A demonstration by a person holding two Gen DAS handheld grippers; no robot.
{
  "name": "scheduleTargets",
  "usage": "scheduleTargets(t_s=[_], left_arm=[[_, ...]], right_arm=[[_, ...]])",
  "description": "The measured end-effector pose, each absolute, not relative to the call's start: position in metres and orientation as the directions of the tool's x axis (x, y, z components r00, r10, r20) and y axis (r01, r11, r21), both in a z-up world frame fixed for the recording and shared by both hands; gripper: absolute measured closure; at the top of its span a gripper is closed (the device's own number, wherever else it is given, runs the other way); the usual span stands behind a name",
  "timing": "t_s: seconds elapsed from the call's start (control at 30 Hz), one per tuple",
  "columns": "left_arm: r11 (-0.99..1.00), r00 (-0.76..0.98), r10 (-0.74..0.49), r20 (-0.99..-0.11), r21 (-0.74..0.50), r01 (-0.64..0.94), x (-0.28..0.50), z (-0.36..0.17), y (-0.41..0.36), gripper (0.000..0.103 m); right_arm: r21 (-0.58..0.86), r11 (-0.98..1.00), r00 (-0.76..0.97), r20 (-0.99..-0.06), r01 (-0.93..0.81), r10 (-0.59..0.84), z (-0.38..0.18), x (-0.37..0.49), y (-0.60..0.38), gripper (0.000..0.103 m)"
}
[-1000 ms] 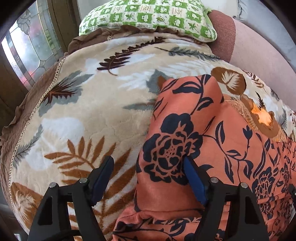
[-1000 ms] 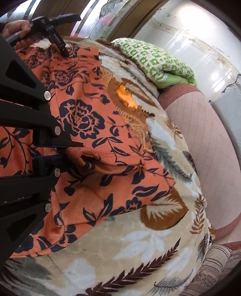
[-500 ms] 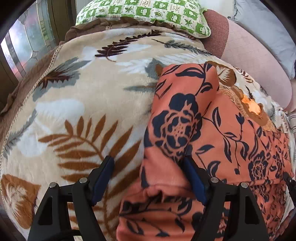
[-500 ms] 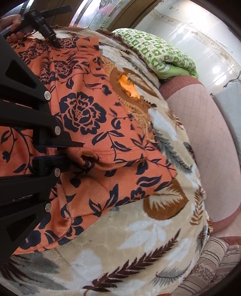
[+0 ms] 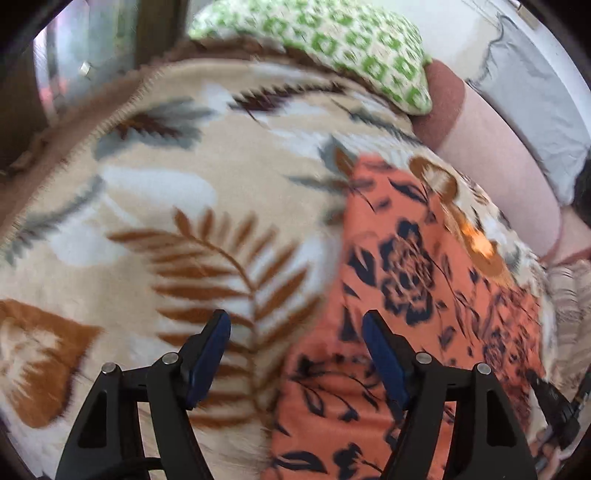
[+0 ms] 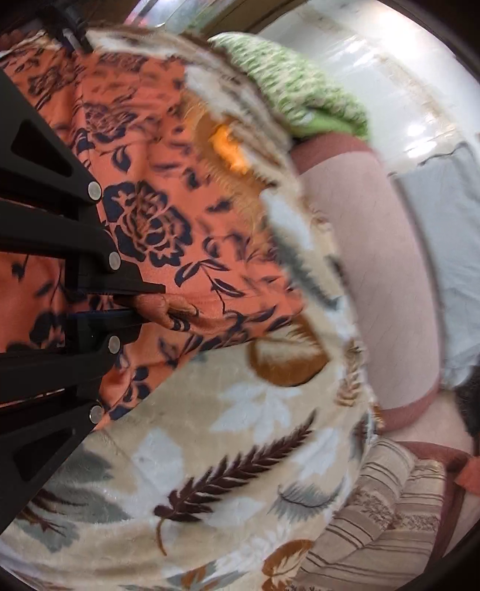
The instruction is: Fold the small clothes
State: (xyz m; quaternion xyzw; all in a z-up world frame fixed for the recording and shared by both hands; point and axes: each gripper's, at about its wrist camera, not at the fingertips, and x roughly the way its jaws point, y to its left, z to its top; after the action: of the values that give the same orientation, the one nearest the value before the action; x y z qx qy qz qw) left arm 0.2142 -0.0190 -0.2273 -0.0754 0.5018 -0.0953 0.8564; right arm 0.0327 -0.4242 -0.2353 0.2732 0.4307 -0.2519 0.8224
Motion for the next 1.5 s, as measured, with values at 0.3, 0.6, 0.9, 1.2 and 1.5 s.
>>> scheduleTargets(t_s=[0.3,0.6,0.9,1.2,1.5], left_arm=[[0.980,0.671,-0.189,-0.717,-0.089,0.181,0.215,-0.198,-0.076,0.028],[0.974,0.659,-0.131,-0.741,0.027,0.223,0.248,-0.217,-0.118,0.028],[0.989,0.513,-0.047,-0.857,0.032,0.145,0.270,-0.249,-0.100,0.010],[0.989,0.608,-0.042,-0.793,0.052,0.136,0.245,-0.226,-0.106,0.011],[0.978,0.581,-0.029,-0.813,0.098,0.186,0.223,-0.234,-0.098,0.010]], right_arm=[[0.530,0.499,0.583,-0.810,0.685,0.061,-0.254,0.015,-0.469,0.095],[0.572,0.512,0.725,-0.671,0.640,-0.156,-0.206,0.015,-0.497,0.089],[0.576,0.540,0.639,-0.764,0.613,0.090,-0.273,0.078,-0.492,0.092],[0.623,0.684,0.684,-0.687,0.379,0.246,-0.238,0.094,-0.427,0.089],[0.541,0.754,0.590,-0.765,0.372,0.257,-0.242,0.090,-0.387,0.090]])
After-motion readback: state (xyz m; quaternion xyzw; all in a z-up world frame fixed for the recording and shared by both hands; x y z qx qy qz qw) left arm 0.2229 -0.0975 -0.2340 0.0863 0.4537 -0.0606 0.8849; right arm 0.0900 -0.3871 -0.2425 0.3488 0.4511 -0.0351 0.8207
